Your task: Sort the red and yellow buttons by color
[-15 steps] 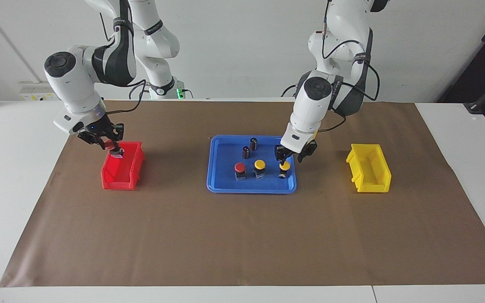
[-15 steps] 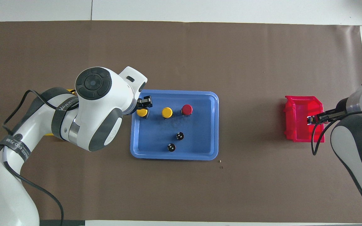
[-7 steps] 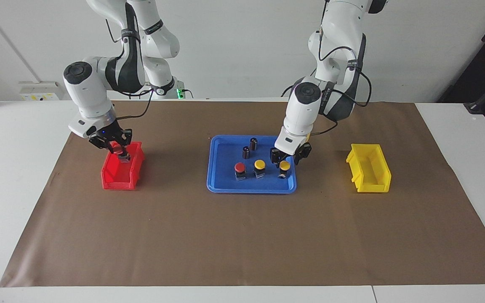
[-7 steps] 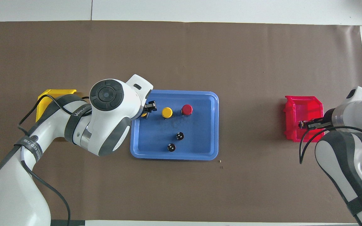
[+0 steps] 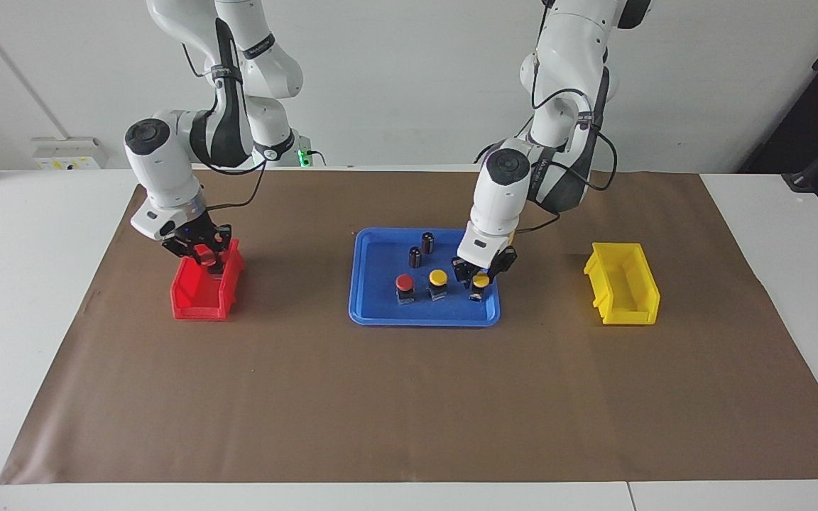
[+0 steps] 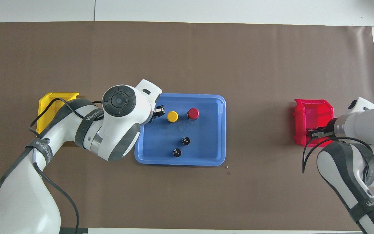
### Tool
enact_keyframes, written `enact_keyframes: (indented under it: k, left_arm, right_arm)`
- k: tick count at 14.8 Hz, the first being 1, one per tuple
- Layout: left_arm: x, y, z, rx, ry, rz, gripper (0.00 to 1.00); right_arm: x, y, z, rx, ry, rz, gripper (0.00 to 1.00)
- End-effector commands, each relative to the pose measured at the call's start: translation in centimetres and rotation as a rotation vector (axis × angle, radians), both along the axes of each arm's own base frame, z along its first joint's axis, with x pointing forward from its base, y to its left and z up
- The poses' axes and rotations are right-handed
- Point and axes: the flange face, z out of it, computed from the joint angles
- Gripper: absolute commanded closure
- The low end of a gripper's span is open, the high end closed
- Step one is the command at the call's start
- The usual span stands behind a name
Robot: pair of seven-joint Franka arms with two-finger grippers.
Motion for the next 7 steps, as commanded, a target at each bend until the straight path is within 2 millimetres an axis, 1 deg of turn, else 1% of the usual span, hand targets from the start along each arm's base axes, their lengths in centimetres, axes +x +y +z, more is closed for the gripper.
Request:
enact_keyframes:
  k: [1,2,3,4,5,6,7]
  left_arm:
    - [0.4,0.0,0.7,0.008,-0.033,0.018,0.97]
    - [0.8,0.0,1.2,0.007,-0.038,0.022,0.97]
    - [1.1,0.1,2.0,0.013,-0.032,0.026,0.97]
    - [1.2,0.1,3.3,0.032,-0.011,0.026,0.97]
    - [1.4,0.2,5.0,0.053,0.012,0.029,0.98]
    - [1.7,0.6,6.9,0.073,0.035,0.03,0.98]
    - [1.8,1.2,8.4,0.08,0.039,0.012,0.98]
  right_arm:
    - [0.1,-0.2,0.5,0.005,-0.007,0.003,0.39]
    - [0.5,-0.2,1.1,0.004,0.0,0.006,0.39]
    - [1.6,-0.2,2.0,0.006,0.024,0.006,0.39]
    - [3.0,0.1,4.4,0.006,0.047,0.006,0.39]
    - [4.5,0.8,6.6,0.007,0.078,0.008,0.39]
    - [5.9,2.3,9.0,0.007,0.085,0.019,0.37]
    - [7.0,3.5,10.6,0.007,0.088,-0.013,0.35]
